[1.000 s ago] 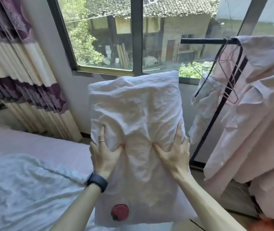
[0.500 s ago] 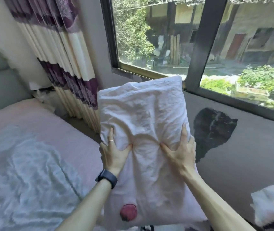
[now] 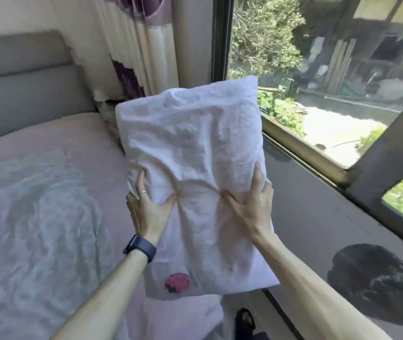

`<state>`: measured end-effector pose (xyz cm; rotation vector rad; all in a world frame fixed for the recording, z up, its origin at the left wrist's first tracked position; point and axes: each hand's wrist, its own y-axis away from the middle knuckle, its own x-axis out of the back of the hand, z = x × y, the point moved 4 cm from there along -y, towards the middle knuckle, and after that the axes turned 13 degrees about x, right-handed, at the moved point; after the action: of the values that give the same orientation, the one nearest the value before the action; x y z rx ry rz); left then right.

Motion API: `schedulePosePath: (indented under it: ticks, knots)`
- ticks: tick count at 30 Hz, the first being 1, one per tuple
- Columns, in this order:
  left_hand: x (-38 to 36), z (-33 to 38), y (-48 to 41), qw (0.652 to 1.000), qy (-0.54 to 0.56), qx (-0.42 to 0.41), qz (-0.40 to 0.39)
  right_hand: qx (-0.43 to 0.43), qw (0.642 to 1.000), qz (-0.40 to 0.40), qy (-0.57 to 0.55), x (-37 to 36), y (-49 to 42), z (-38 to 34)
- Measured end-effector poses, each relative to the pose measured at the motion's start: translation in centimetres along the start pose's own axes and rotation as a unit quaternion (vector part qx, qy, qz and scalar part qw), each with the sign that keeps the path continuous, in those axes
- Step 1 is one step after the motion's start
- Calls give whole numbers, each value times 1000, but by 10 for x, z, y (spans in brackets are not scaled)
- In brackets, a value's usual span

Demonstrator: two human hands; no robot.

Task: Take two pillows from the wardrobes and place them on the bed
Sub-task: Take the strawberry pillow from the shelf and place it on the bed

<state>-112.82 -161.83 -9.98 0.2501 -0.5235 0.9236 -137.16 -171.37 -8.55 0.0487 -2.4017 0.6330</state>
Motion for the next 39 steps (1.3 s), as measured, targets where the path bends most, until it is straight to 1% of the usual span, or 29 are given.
schedulePosePath:
  ticks: [3, 7, 11, 14, 17, 21, 24, 30, 32, 34, 39]
  knots:
    - [-3, 4, -28, 998, 8, 18, 61, 48, 997, -35, -38, -32, -50, 4]
    - [-6, 11, -58, 987, 22, 66, 147, 103, 987, -91, -82, -73, -112, 0]
    - [-18, 16, -76, 974, 17, 100, 204, 143, 976, -122, -110, -104, -157, 5]
    - [-25, 11, -88, 964, 9, 134, 231, 155, 968, -146, -131, -131, -178, 7]
    - [-27, 3, -109, 957, 4, 172, 234, 159, 964, -159, -143, -163, -190, 6]
    - [-29, -16, -145, 945, -12, 212, 249, 142, 951, -218, -167, -217, -209, 7]
    - [-28, -39, -185, 935, -12, 247, 254, 151, 942, -255, -160, -265, -234, -3]
    - [-5, -97, -304, 916, 10, 324, 238, 177, 919, -327, -133, -392, -303, -54]
    - [9, -106, -349, 907, 9, 346, 241, 188, 910, -347, -129, -438, -329, -78]
    - [21, -113, -386, 900, 2, 371, 228, 170, 904, -374, -121, -478, -348, -95]
    - [41, -114, -461, 891, -10, 398, 217, 167, 890, -410, -108, -549, -395, -125]
